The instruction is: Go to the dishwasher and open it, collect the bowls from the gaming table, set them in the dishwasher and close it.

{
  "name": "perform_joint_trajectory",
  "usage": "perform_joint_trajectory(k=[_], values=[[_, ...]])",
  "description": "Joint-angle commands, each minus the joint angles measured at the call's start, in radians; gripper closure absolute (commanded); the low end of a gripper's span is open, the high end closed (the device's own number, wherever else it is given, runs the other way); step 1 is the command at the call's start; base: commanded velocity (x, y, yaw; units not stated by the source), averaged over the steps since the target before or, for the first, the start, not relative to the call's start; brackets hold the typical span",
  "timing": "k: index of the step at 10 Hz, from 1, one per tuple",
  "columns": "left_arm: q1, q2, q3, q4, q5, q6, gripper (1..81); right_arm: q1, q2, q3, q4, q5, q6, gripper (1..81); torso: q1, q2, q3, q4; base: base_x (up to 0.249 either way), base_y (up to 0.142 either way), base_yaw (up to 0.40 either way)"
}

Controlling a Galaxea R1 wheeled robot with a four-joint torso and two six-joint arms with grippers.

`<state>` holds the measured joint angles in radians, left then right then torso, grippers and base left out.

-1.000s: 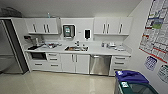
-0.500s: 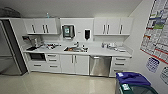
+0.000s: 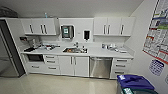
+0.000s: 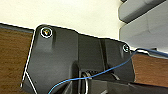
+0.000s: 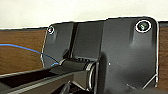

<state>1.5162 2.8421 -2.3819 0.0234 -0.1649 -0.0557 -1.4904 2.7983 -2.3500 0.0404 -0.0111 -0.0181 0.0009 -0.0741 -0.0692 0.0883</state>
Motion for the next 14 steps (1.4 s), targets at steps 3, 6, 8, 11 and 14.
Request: perform_joint_trajectory(k=[3, 6, 8, 11, 14], values=[[-0.043, -0.013, 0.015, 0.013, 0.044, 0.004, 1.0, 0.055, -0.012, 0.012, -0.008, -0.055, -0.003, 1.0, 0.0, 0.0, 0.0, 0.0, 0.11, 0.0, 0.0], [-0.043, -0.013, 0.015, 0.013, 0.044, 0.002, 1.0, 0.055, -0.012, 0.011, -0.008, -0.055, -0.003, 1.0, 0.001, 0.0, 0.0, 0.0, 0.1, 0.0, 0.0], [-0.043, -0.013, 0.016, 0.013, 0.044, 0.002, 1.0, 0.057, -0.012, 0.011, -0.008, -0.055, -0.003, 1.0, -0.001, 0.0, 0.0, 0.0, 0.1, 0.0, 0.0], [-0.04, -0.015, 0.016, 0.013, 0.044, 0.002, 1.0, 0.054, -0.012, 0.011, -0.008, -0.055, -0.003, 1.0, -0.001, -0.001, 0.0, 0.0, 0.1, 0.0, 0.0], [-0.038, -0.016, 0.015, 0.013, 0.042, 0.002, 1.0, 0.057, -0.012, 0.015, -0.007, -0.055, -0.003, 1.0, 0.0, 0.0, 0.0, 0.0, 0.1, 0.0, 0.0]])
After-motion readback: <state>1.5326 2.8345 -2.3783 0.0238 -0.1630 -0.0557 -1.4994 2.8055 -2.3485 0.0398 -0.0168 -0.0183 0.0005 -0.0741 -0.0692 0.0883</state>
